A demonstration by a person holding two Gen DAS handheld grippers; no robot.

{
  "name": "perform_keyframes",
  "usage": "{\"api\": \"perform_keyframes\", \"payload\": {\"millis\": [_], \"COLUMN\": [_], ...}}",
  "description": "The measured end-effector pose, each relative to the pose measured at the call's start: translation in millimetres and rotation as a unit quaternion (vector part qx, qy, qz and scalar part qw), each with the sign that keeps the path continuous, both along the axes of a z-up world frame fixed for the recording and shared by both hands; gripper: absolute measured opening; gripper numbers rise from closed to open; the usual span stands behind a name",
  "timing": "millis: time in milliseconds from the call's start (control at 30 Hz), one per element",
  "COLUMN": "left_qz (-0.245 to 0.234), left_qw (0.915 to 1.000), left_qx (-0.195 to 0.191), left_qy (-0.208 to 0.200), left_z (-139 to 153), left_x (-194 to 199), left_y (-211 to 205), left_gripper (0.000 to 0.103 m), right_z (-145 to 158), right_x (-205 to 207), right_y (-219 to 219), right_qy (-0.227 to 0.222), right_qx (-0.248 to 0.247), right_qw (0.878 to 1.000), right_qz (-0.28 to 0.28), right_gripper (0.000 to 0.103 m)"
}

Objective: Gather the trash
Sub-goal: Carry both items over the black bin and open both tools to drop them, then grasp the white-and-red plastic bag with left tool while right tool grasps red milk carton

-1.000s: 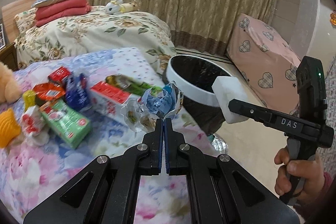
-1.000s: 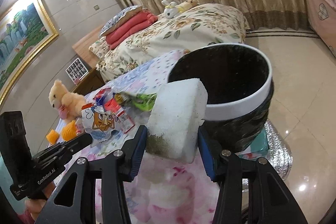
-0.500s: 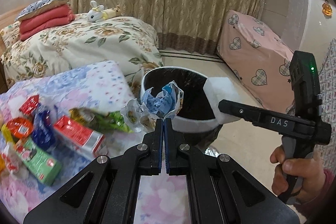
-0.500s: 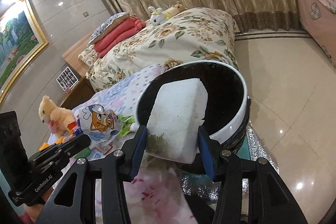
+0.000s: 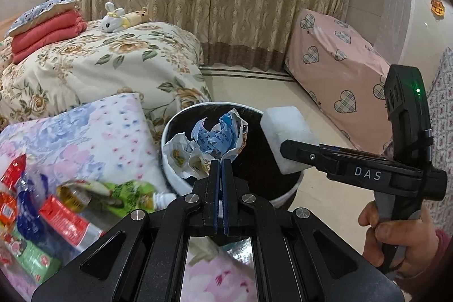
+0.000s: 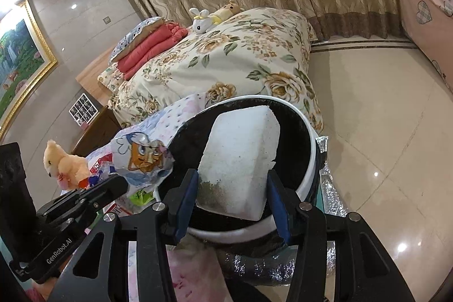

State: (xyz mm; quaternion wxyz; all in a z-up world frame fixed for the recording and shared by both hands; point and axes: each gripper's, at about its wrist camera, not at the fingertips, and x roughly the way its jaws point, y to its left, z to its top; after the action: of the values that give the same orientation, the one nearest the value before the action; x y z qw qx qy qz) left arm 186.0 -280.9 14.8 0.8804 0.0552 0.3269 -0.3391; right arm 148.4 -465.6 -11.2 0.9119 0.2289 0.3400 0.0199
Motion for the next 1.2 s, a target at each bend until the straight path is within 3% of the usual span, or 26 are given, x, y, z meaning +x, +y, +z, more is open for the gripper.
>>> {"api": "perform_keyframes", "payload": {"millis": [400,433,533,567,667,800,933,1200], "left_qz": [-0.015,-0.015,-0.007,-0.003,0.005,0.022,0.046,0.095], "left_qw": [0.9997,0.9996,0.9997,0.9997,0.9997,0.9992,0.9981,0.9941], "left_qx": [-0.004,-0.003,-0.004,-0.006,-0.006,-0.002,-0.002,0.002], "left_qy": [0.020,0.022,0.023,0.022,0.025,0.033,0.041,0.054], "left_z": [-8,-8,-9,-9,-10,-17,-25,-39], "left_x": [13,13,11,9,6,0,-9,-29], "left_y": [-14,-15,-11,-8,-1,13,36,89], "left_gripper": [0.004,0.008,0.040,0.046,0.049,0.052,0.056,0.057], "right_z": [-7,-7,-9,-10,-9,-5,1,-1], "right_x": [13,14,15,15,11,4,-7,-21], "right_y": [-9,-10,-11,-12,-11,-8,5,42], "right_qy": [0.016,0.017,0.025,0.026,0.026,0.020,0.006,0.000], "right_qx": [0.000,0.000,0.004,0.008,0.007,0.010,0.007,0.006], "right_qw": [1.000,1.000,1.000,1.000,1.000,1.000,1.000,1.000], "right_qz": [0.002,0.001,-0.001,-0.001,-0.006,-0.010,-0.010,0.008], "right_gripper": [0.053,0.054,0.065,0.067,0.077,0.080,0.091,0.092]}}
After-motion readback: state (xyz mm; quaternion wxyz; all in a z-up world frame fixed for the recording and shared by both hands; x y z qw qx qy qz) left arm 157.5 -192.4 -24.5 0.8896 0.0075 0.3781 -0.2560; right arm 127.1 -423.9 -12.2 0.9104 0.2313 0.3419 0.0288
